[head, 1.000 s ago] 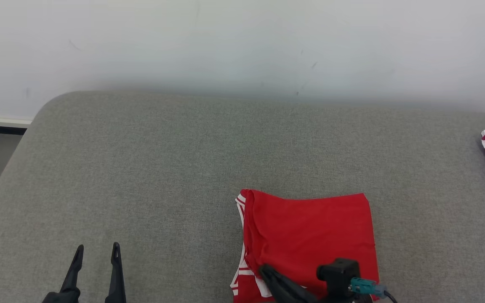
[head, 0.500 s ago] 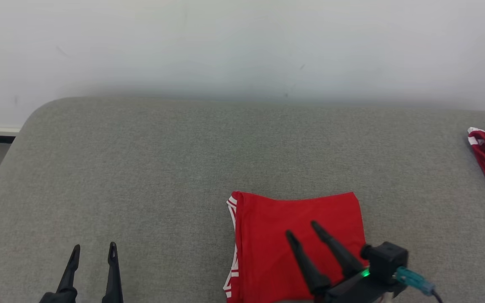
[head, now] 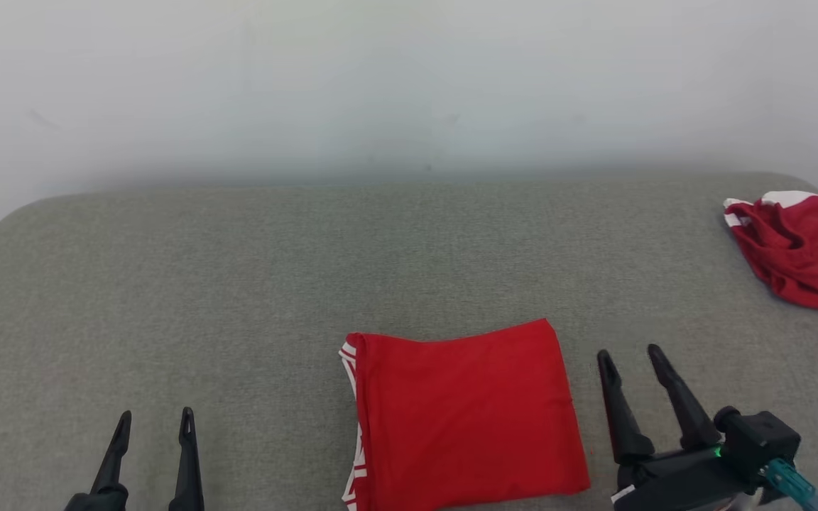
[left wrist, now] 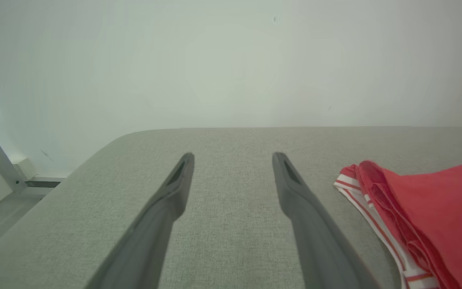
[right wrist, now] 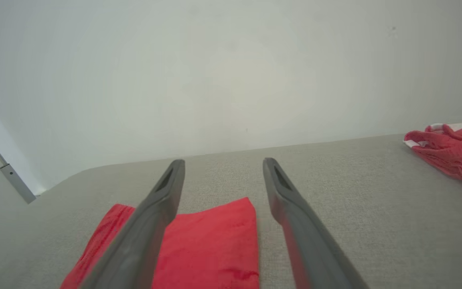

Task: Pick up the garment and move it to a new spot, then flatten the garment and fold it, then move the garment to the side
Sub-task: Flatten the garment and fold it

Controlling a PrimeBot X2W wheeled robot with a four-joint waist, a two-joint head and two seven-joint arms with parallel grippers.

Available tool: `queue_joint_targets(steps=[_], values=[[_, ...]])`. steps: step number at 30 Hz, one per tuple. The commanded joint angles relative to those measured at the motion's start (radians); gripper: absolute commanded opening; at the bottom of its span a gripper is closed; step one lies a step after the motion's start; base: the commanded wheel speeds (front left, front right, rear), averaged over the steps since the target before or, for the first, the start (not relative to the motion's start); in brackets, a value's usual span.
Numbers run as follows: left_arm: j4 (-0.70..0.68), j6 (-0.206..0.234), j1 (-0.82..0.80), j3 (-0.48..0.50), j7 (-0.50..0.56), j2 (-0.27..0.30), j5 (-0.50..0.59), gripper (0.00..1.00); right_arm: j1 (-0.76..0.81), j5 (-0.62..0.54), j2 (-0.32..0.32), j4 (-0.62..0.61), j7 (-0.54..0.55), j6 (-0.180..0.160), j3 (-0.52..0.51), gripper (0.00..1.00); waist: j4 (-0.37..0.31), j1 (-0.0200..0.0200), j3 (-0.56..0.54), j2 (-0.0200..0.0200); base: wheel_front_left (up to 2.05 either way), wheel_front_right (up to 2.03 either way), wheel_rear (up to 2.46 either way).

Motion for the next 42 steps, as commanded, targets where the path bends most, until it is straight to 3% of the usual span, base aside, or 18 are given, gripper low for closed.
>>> queue_joint_targets(steps=[1, 15, 42], values=[[-0.002, 0.002, 0.007, 0.001, -0.003, 0.006, 0.0, 1.0, 0.021, -0.023, 0.011, -0.006, -0.009, -0.003, -0.023, 1.0, -0.028, 0.0, -0.005, 0.0, 0.0, 0.0, 0.0], [-0.015, 0.004, 0.019, -0.013, -0.003, 0.002, 0.009, 1.0, 0.097, -0.083, 0.027, -0.012, -0.065, -0.003, -0.123, 1.0, -0.067, 0.0, -0.013, 0.0, 0.0, 0.0, 0.0], [-0.053, 0.001, 0.062, -0.033, -0.003, 0.018, 0.014, 1.0, 0.12, -0.186, 0.032, -0.014, -0.075, -0.003, -0.134, 1.0, -0.031, 0.0, -0.029, 0.0, 0.0, 0.0, 0.0]])
